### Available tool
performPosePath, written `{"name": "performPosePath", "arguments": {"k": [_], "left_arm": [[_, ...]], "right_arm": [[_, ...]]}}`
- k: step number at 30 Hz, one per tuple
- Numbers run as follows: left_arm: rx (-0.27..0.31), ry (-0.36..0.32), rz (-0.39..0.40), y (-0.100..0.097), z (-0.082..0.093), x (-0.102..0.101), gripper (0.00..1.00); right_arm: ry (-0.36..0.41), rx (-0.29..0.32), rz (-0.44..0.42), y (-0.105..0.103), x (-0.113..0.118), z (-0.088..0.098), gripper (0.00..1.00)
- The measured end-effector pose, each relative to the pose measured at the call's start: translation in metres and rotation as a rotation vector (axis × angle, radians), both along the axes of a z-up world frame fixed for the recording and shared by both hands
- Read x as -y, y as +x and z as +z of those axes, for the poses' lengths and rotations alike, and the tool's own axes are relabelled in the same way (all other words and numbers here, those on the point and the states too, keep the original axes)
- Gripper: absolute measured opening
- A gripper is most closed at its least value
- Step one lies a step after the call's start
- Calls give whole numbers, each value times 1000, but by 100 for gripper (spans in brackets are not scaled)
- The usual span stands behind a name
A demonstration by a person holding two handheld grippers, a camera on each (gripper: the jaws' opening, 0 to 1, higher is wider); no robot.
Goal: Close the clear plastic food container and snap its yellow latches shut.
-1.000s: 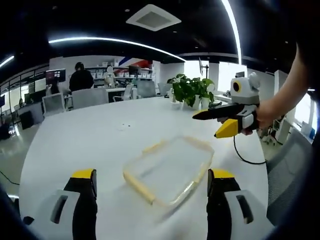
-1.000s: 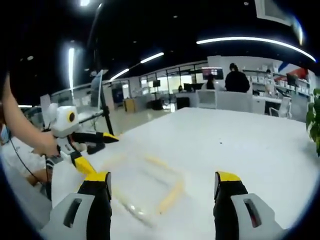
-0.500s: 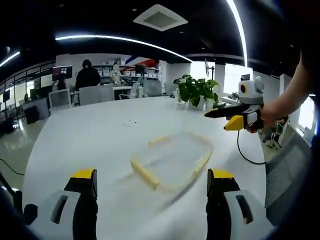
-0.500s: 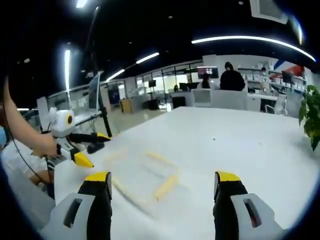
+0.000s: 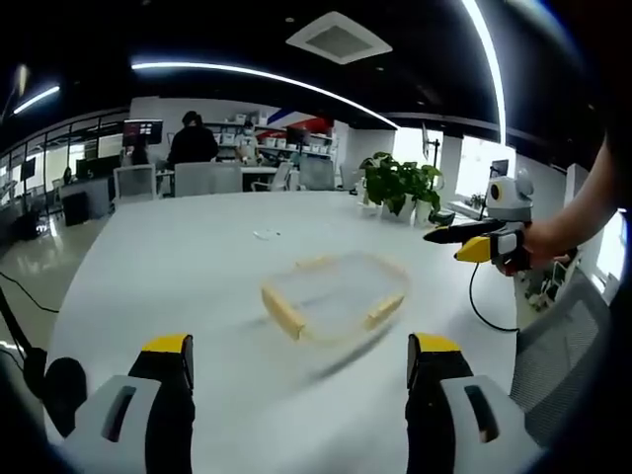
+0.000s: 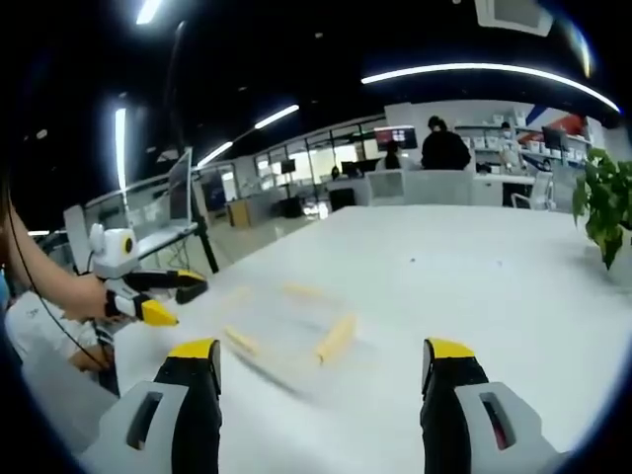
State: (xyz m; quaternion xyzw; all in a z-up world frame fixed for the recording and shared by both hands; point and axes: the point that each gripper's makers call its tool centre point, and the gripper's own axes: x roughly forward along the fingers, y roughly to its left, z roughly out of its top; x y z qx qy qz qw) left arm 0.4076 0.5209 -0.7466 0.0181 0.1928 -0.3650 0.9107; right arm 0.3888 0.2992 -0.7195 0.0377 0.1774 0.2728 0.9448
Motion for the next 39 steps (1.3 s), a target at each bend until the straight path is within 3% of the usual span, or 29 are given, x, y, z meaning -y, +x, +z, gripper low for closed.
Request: {"name": "performPosePath", "arguments": {"k": [25, 39], "left_arm": [[-24, -38, 67, -48, 14, -12, 86], [-33, -51, 79, -79, 17, -13, 86]], "right_arm": [[37, 1, -68, -40, 23, 19, 82], [25, 12, -32, -70, 18, 19, 82]]}}
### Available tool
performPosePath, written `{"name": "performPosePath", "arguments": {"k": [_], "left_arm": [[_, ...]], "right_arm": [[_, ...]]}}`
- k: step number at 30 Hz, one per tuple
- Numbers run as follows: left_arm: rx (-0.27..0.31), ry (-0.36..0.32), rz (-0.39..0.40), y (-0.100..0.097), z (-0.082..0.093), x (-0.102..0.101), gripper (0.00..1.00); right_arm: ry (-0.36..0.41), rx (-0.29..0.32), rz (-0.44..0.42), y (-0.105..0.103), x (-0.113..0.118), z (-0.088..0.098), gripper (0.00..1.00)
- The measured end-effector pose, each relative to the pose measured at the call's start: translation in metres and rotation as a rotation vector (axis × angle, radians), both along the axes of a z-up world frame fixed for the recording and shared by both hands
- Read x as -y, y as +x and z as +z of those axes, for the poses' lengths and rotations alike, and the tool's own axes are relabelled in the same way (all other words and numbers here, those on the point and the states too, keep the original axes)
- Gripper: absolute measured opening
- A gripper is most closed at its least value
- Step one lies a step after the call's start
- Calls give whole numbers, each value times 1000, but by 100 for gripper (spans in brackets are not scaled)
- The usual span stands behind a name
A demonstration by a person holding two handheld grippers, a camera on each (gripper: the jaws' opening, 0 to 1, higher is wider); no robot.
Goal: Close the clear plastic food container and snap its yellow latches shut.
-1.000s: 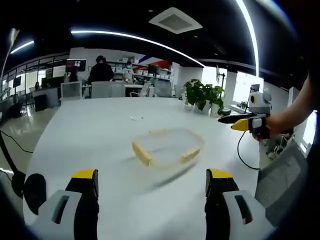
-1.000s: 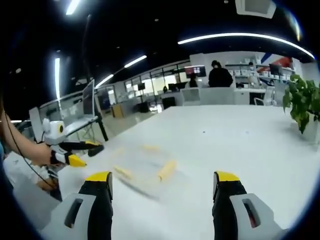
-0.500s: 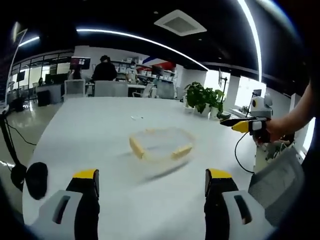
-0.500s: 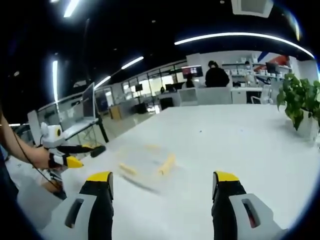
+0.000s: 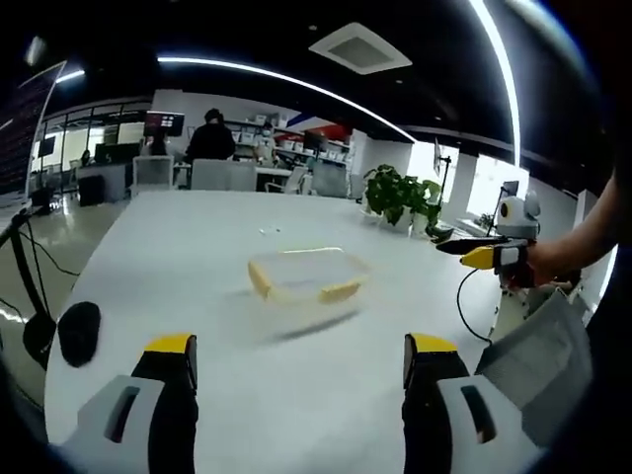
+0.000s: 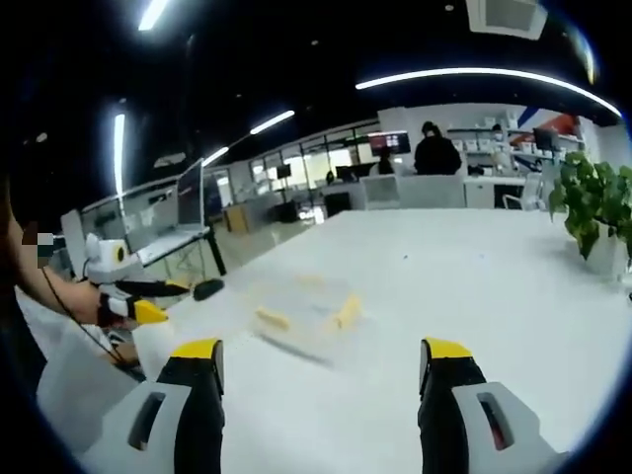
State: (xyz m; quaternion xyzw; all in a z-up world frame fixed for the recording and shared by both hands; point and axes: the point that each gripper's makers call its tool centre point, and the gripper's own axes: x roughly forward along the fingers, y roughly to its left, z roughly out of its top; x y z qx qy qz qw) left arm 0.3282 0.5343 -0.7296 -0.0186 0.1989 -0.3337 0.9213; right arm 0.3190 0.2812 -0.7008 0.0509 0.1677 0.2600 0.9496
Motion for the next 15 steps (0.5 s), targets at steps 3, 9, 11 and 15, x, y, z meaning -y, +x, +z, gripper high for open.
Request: {"name": "performPosePath", "arguments": {"k": [3, 9, 11, 15], "left_arm": [[4, 5, 15, -3, 1, -2, 86], [11, -2, 13, -13, 3, 3, 86], [11, 3, 7, -18, 3, 6, 86], [9, -12, 20, -26, 4, 8, 85]], "right_arm": [[4, 1, -18, -3, 4, 2, 82], [4, -1, -44, -14, 13, 2, 81], [9, -7, -50, -17, 14, 1, 81], [14, -5, -57, -25, 17, 3, 81]]}}
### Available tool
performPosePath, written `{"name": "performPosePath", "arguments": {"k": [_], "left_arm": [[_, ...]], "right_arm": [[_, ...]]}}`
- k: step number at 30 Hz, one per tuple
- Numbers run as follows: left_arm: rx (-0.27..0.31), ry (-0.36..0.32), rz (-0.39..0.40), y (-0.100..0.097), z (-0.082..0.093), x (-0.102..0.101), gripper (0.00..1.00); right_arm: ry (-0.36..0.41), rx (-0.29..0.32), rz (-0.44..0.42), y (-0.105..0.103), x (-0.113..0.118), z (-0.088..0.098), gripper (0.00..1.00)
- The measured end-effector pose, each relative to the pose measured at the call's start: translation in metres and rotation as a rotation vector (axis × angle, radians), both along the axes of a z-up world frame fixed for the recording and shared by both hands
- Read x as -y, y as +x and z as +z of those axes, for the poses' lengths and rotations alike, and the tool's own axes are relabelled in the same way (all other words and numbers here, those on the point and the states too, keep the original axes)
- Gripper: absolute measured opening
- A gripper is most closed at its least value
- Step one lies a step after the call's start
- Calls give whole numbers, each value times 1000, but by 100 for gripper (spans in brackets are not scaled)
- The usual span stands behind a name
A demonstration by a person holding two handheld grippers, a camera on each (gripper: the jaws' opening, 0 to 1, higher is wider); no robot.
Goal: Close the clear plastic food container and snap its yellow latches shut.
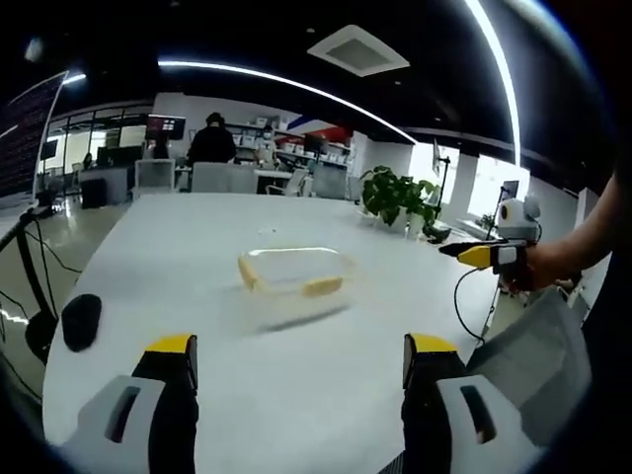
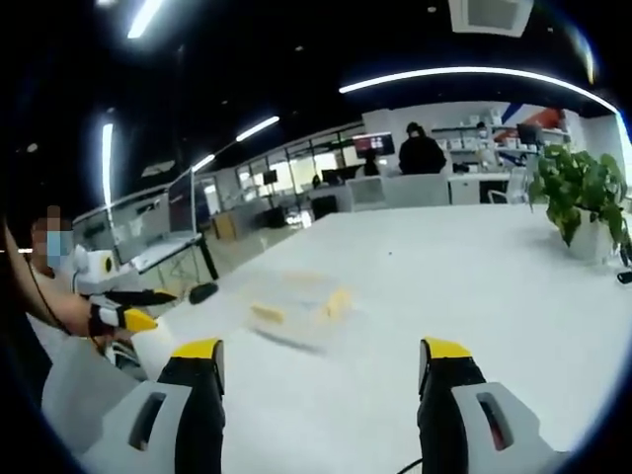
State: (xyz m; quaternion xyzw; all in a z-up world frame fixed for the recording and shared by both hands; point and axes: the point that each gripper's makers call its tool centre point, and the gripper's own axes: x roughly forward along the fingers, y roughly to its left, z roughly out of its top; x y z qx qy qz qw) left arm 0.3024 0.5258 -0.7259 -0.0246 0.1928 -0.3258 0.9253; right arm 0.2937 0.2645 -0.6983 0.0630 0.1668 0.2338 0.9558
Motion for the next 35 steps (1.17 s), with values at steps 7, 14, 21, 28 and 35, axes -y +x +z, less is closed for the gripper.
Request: {"name": "performPosePath", "arguments": {"k": [7, 14, 21, 28, 35], "left_arm": [[-9, -40, 12, -12, 0, 6, 84], [-6, -35, 18, -16, -1, 9, 84], [6, 10, 2, -18, -8, 8, 83], [8, 17, -15, -19, -9, 12, 83], [2, 19, -5, -18, -12, 9, 82]], "right_arm": [[-3, -5, -8, -11, 3, -2, 80], [-2, -22, -5, -20, 3, -12, 80], [-11, -17, 8, -20, 0, -11, 80], [-7, -20, 4, -22, 0, -12, 80], [-24, -26, 23, -23, -2, -17, 80]]}}
